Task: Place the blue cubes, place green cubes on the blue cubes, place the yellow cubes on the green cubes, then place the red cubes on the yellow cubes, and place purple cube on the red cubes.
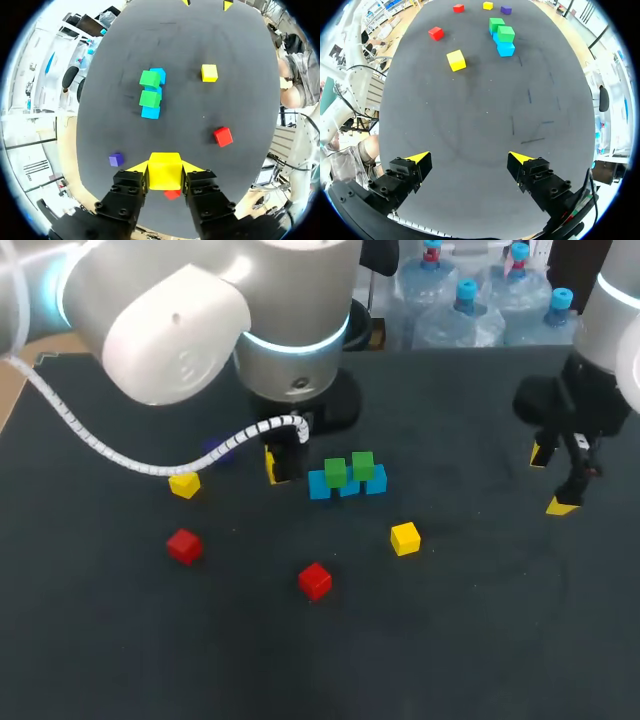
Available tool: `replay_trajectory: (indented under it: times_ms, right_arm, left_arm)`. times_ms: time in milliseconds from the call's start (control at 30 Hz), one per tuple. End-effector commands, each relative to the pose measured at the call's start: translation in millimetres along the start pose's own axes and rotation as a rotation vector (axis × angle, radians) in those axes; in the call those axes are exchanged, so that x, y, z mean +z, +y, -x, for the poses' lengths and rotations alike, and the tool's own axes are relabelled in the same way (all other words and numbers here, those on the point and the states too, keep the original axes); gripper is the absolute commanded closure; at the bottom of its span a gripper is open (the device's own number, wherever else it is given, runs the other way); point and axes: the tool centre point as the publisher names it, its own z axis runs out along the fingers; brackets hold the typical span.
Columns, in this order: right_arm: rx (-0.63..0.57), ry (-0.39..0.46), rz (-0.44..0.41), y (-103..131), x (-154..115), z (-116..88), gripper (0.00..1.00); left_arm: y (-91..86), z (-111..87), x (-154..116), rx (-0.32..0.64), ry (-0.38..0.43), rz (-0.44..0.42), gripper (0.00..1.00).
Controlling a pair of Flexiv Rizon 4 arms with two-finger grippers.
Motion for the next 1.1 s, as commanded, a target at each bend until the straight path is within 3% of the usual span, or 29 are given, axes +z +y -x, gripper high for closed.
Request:
replay_trajectory:
  times_ms: [33,100,333,633,767,1100]
  right_arm:
    - [0.000,-0.001,-0.002,0.4,0.2,-0.5,0.00]
    - [0.000,-0.001,-0.002,0.4,0.2,-0.5,0.00]
    - [0.000,-0.001,-0.002,0.4,0.2,-0.5,0.00]
    - [0.000,-0.001,-0.002,0.4,0.2,-0.5,0.00]
    - [0.000,-0.001,-0.002,0.4,0.2,-0.5,0.00]
    - [0.000,-0.001,-0.002,0.4,0.2,-0.5,0.00]
  left_arm:
    - [0.6,-1.0,3.1,0.017,0.029,-0.084,1.00]
    - [0.9,11.4,4.0,0.083,0.049,-0.136,1.00]
    - [4.5,56.8,0.1,0.197,-0.022,-0.119,1.00]
    - [-0.5,88.8,8.7,0.202,-0.099,-0.136,1.00]
    - [-6.4,94.9,21.3,0.190,-0.150,-0.154,1.00]
    - [-6.4,94.9,21.3,0.190,-0.150,-0.154,1.00]
